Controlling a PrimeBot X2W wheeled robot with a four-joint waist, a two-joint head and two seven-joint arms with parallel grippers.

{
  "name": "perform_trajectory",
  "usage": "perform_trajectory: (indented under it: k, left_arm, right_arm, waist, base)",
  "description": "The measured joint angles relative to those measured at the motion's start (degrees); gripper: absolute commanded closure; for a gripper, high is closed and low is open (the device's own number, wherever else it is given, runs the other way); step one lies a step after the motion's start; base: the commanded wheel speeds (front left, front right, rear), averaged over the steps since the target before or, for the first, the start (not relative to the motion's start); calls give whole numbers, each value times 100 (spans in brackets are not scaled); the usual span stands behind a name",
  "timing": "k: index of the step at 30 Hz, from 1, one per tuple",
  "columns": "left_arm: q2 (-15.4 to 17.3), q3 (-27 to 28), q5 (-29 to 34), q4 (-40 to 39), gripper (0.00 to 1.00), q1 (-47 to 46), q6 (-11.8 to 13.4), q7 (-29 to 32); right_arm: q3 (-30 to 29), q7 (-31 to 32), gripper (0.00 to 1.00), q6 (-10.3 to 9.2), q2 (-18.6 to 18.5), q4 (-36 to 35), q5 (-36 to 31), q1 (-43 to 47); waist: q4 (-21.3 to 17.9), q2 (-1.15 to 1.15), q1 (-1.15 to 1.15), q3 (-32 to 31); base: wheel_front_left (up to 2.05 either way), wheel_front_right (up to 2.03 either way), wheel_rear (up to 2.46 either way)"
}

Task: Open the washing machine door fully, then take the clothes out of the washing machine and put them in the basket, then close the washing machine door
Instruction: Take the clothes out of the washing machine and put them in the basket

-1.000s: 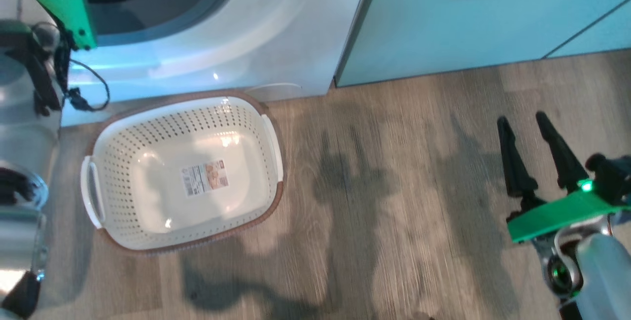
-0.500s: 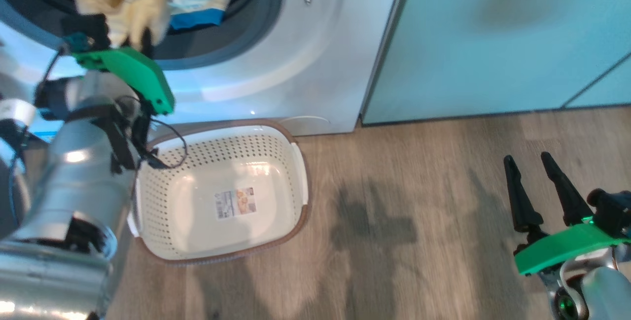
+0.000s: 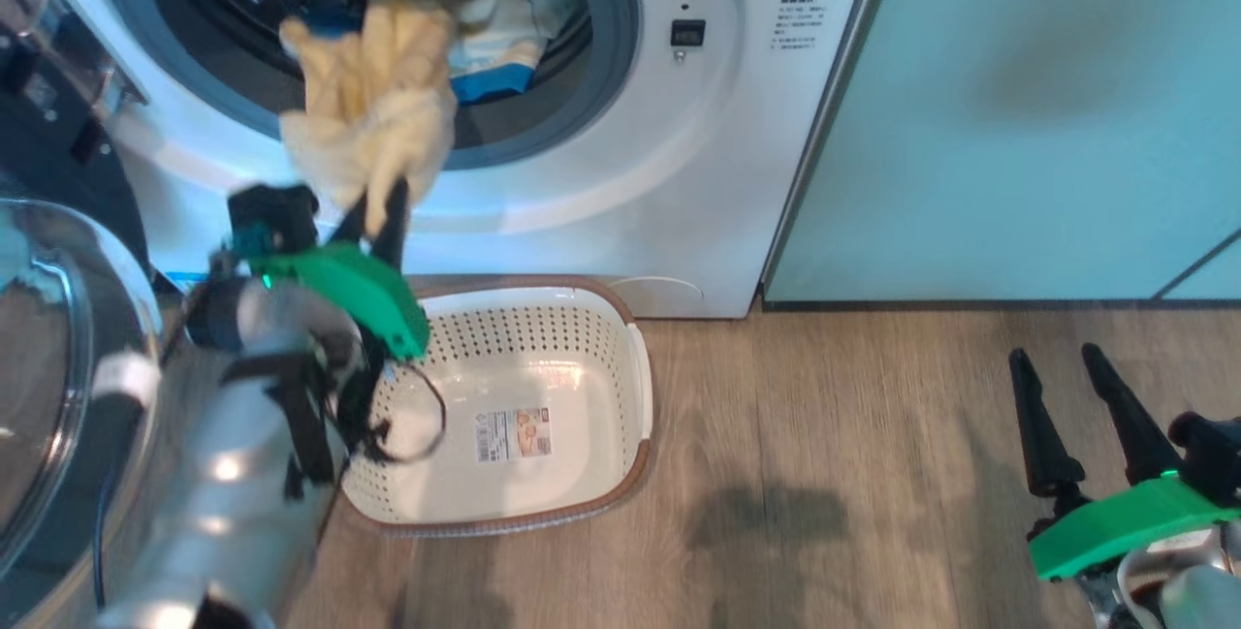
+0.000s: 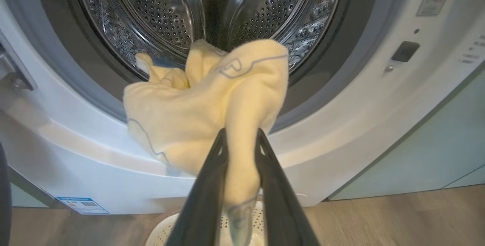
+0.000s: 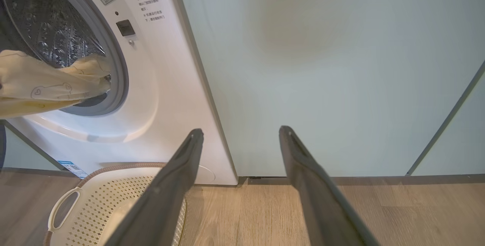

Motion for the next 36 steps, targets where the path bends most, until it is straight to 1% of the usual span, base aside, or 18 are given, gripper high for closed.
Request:
perform_trajectory:
  k: [2,5,8,12,17,19,21,26,30,36]
  left_arm:
    - [4,-69,-153,-398,100,379,0,-5]
    - [20,-320,-330,-970,100,905,0,43]
    - [68,-511,-425,-1406,100,1413,0,249]
    - [142,-641,-471,-1793,100,1904,0,538]
    - [169,-1001,-427,-2054,100,2192,0,890]
    - [175,-1157,-427,-2069,100,2297,0,1027]
    - [186,-1273,-426,-2045,100,2376,-1,1040]
    - [231,-1273,-382,-1663,100,2262,32,970]
    - [231,-1265,-243,-1094,100,1895,101,755]
    - [176,-1260,-235,-530,100,1375,94,522]
  right_arm:
    - [-4,0,0,0,-5,-2,0,37]
    - [-27,0,0,0,-14,-2,0,75]
    - [-31,0,0,0,-15,-5,0,75]
    - [-32,0,0,0,-15,-4,0,75]
    - [-26,0,0,0,-15,-4,2,74]
    - [-26,0,0,0,-18,-4,9,69]
    - [-26,0,0,0,-20,-5,9,58]
    - [-12,0,0,0,-20,-12,10,37]
    - [23,0,0,0,-20,-16,52,-50]
    - [34,-1,0,0,-20,-54,52,-224]
  waist:
    - [35,0,0,-67]
    - [100,0,0,-111]
    - [154,0,0,-123]
    - [204,0,0,-111]
    - [205,0,0,-60]
    - [195,0,0,-24]
    - [180,0,1,25]
    - [116,0,1,179]
    - [23,0,1,324]
    - [-138,0,1,516]
  base:
    - [0,0,0]
    - [0,0,0]
    - [0,0,0]
    - [0,0,0]
    - [0,0,0]
    - [0,0,0]
    - [0,0,0]
    - [0,0,0]
    - [0,0,0]
    - [0,0,0]
